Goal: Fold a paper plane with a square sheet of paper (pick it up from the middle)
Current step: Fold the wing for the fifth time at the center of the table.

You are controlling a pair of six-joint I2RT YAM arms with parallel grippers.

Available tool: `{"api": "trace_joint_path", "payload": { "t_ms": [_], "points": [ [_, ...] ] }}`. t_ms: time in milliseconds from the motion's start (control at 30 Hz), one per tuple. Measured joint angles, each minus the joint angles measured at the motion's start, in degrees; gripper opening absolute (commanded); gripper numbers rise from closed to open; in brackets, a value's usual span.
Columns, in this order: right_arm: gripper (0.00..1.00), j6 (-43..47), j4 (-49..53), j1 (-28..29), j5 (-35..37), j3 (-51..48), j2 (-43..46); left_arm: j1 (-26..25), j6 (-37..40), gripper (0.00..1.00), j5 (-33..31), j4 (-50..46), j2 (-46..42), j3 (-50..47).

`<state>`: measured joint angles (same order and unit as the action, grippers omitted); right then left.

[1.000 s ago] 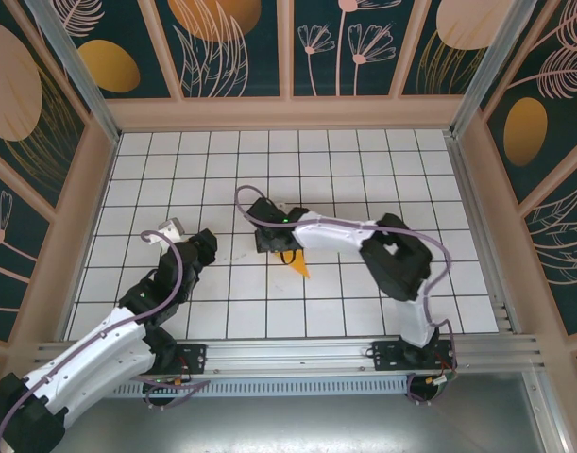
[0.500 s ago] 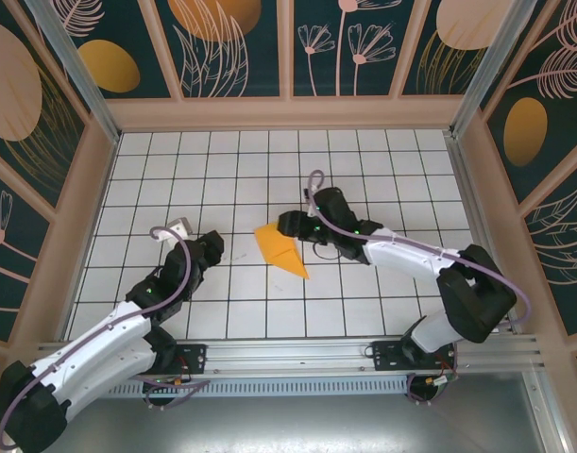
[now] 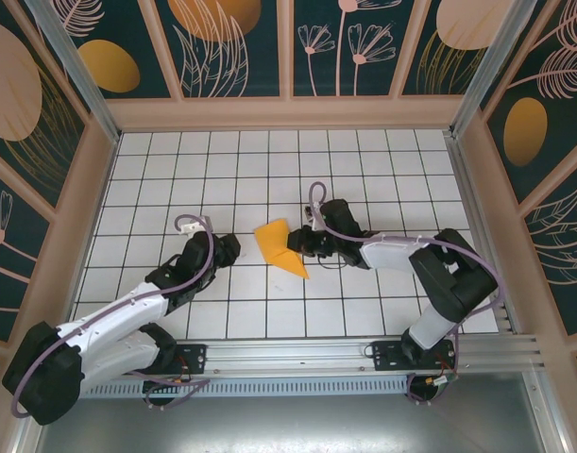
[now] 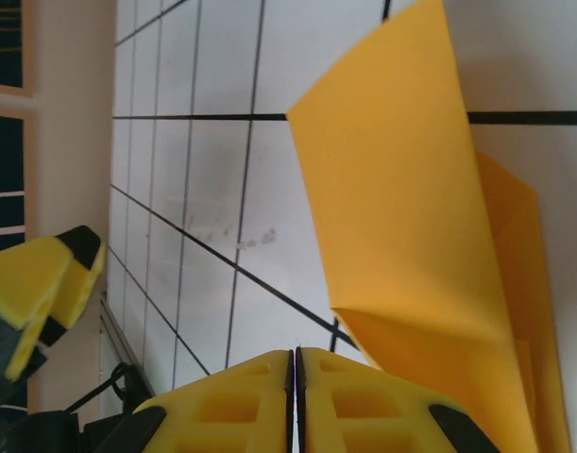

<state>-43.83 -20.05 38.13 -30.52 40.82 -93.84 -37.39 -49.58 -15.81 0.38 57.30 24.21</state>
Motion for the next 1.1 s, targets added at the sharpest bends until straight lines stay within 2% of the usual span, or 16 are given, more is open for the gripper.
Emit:
{"api": "trace_joint_path", "payload": {
  "t_ms": [233,500,867,1100],
  "points": [
    [0.14,0.2,-0.8,-0.1,-1.0,0.4,-4.6,0.0,0.0,0.55,1.1,0.5,0.6,0.0],
    [0.15,-2.3,-4.9,-0.3,1.5,-0.7,-8.5,0.0,0.9,0.57,4.3,1.5,3.4,0.6],
    [0.15,-18.9,-25.7,-0.7,4.1,-11.6,-9.6,0.4,2.0,0.63,16.6,6.7,13.0,5.5],
    [0.15,-22.8,-26.8,-0.6,4.9,-12.0,-9.8,1.4,1.7,0.64,22.6,10.1,19.7,7.8]
  ]
}}
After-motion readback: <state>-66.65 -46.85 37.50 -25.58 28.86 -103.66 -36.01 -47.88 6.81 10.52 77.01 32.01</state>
